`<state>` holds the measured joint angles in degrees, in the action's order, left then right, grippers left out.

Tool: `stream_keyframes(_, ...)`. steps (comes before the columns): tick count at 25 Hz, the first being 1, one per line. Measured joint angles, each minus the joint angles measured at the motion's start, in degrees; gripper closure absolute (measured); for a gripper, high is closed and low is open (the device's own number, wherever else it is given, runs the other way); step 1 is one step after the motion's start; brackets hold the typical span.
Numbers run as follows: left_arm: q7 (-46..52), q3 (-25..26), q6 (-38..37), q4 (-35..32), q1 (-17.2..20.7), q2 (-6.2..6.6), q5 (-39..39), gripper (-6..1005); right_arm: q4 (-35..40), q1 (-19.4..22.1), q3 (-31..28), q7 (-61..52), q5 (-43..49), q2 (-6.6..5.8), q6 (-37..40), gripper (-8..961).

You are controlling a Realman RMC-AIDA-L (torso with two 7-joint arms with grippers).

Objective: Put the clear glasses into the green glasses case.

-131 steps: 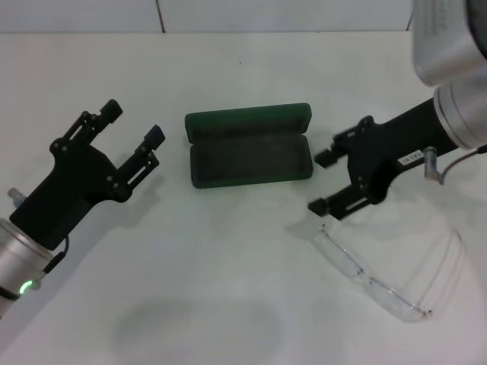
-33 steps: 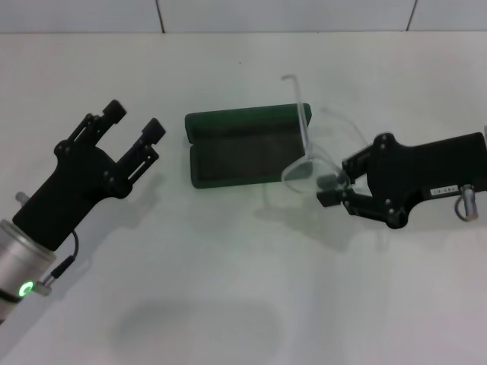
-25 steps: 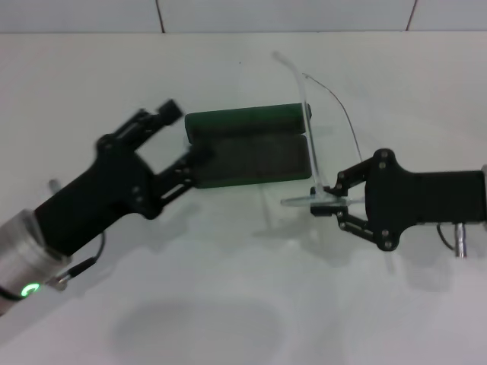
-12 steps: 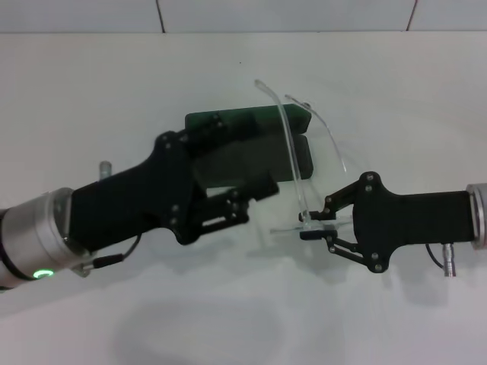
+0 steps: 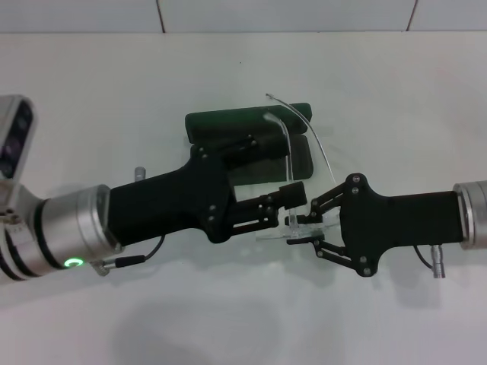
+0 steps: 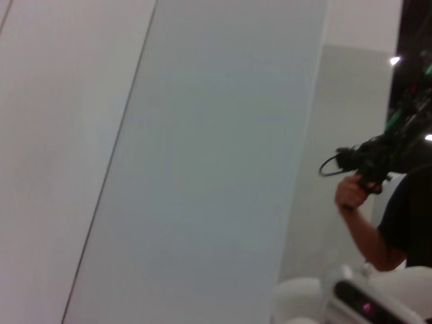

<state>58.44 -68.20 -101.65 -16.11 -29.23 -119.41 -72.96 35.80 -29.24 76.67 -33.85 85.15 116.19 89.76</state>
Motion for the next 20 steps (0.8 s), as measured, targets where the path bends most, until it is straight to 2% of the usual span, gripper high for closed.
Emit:
stream_keyframes(5, 4.0, 0.0, 3.6, 0.0, -0.7, -0.08, -0.9, 274, 0.7, 0.0, 0.1, 1.2, -0.1, 0.0, 0.0, 829)
stream_keyframes(12, 14.0, 0.0, 5.8, -0.5, -3.9, 0.82, -7.1, 274, 1.3, 0.0, 0.1, 3.2, -0.1, 0.0, 0.3, 830)
stream_keyframes(20, 14.5, 0.6, 5.9, -0.7, -4.2, 1.15, -7.2, 274, 1.3, 0.0, 0.0, 3.3, -0.1, 0.0, 0.1, 830)
